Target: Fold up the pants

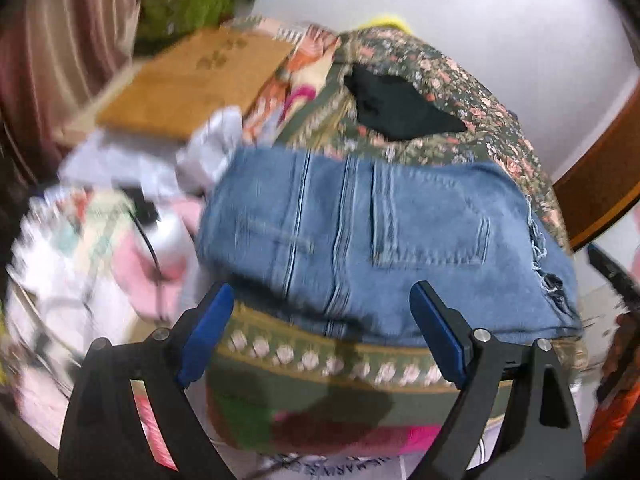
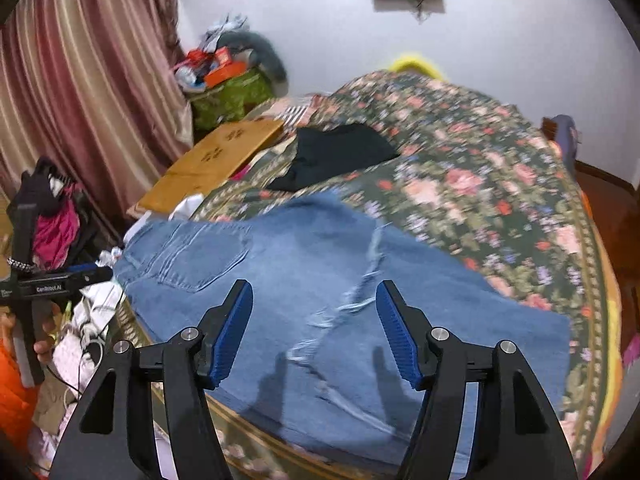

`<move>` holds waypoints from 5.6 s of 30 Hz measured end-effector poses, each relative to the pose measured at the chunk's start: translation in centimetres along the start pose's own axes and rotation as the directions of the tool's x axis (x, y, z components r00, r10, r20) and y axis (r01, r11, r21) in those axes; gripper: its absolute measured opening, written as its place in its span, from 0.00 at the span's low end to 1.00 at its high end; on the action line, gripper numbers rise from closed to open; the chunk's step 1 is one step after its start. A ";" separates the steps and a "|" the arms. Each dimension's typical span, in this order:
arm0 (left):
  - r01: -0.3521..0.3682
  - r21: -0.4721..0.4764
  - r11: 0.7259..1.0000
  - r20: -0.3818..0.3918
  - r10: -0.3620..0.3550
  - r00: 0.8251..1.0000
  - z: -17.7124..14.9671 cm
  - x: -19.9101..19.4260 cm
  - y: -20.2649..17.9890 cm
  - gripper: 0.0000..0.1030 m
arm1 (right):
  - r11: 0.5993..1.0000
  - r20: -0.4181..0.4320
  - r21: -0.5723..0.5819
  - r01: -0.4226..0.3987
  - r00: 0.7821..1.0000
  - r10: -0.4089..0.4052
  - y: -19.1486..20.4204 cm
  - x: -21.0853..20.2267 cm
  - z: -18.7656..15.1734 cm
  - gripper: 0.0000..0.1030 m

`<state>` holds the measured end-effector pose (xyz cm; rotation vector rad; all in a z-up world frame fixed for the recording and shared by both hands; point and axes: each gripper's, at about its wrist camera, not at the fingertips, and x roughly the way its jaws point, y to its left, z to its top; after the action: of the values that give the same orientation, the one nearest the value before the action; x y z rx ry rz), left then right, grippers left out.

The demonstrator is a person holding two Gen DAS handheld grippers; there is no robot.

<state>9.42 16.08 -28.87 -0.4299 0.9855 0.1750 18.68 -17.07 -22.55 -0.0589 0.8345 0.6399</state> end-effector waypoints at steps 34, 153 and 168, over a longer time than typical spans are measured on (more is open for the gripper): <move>0.075 -0.199 0.977 0.038 -0.069 0.997 2.6 4.6 0.5 0.29 | 0.995 -0.124 0.095 -0.031 0.991 0.042 1.4 4.5 -2.4 0.60; 0.119 0.576 0.809 -0.124 -0.058 0.991 -2.7 3.8 -24.7 0.32 | 0.972 -0.016 0.233 -0.017 1.000 0.022 -9.9 -5.6 -8.5 0.34; 0.052 0.589 0.807 -0.049 -0.029 0.998 3.9 4.3 -25.0 0.31 | 0.977 0.004 0.213 0.010 1.000 -0.012 -11.9 -6.2 -4.4 0.34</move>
<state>23.13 -5.04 -23.85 0.1247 1.0106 -0.1849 19.14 -31.15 -23.51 0.1331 0.8928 0.5366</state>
